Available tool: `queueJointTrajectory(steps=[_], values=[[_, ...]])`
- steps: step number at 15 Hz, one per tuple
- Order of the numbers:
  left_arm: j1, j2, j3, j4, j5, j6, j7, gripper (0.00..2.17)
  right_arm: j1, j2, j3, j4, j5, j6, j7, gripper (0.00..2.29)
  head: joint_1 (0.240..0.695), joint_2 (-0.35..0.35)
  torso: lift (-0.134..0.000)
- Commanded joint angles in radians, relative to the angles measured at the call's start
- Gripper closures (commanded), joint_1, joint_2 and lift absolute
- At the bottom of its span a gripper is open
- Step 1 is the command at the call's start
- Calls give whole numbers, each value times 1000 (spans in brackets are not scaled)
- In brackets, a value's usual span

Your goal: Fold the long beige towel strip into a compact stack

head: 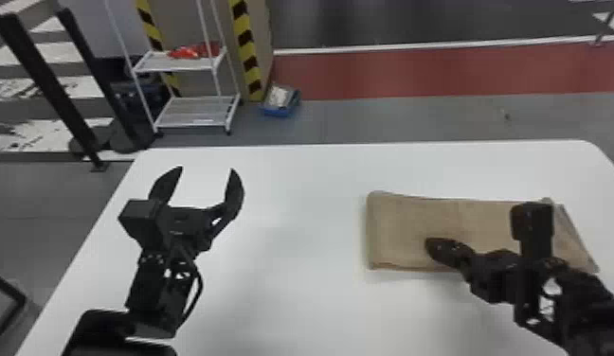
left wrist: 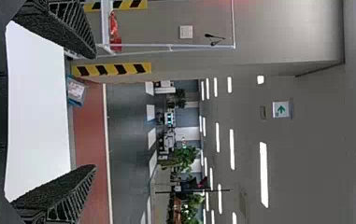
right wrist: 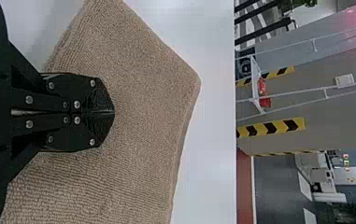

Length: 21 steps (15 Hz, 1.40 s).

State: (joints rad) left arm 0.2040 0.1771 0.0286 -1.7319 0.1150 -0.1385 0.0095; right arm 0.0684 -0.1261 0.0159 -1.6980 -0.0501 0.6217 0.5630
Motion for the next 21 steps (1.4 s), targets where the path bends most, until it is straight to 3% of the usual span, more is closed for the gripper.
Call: queueJointTrajectory(steps=[1, 2, 6, 8, 9, 10, 12, 13, 15, 17, 18, 21], values=[[-3, 2, -3, 0, 0, 3, 0, 39, -16, 16, 44, 12, -10, 25, 0, 2013, 695, 136, -116], [-3, 4, -3, 0, 0, 3, 0, 39, -38, 19, 75, 32, -16, 37, 1, 2013, 695, 153, -116], [-5, 4, -4, 0, 0, 3, 0, 39, -78, 80, 134, 55, -40, 28, -12, 2013, 695, 215, -116], [-5, 4, -4, 0, 0, 3, -2, 39, -64, 85, 130, -5, -40, 7, -40, 2000, 695, 240, -116], [-1, 5, -4, -2, 0, 3, -2, 39, -48, 83, 110, -43, -42, 7, -40, 1889, 695, 246, -116], [2, 5, -4, -3, 0, 0, -3, 39, -33, 83, 78, -88, -42, 10, -40, 1615, 695, 247, -116], [3, 4, -18, -3, 5, 0, -16, 46, -19, 74, -4, -121, -71, 25, -40, 167, 695, 226, -116], [5, 5, -36, -5, 6, 3, -19, 93, -19, 63, -51, -126, -91, 28, -35, -2, 695, 208, -116], [9, 4, -78, -6, 6, 3, -20, 93, -30, 39, -146, -118, -122, 31, -20, 29, 695, 160, -116], [9, 4, -125, -6, 6, 6, -37, 93, -45, -4, -229, -62, -203, 31, -11, 66, 695, 100, -116], [8, 1, -145, -6, 11, 9, -43, 164, -55, -17, -257, -37, -221, 31, -11, 66, 695, 25, -116], [5, -1, -210, -9, 15, 116, -112, 714, -84, -37, -290, 32, -231, 34, -11, 70, 695, -72, -116]])
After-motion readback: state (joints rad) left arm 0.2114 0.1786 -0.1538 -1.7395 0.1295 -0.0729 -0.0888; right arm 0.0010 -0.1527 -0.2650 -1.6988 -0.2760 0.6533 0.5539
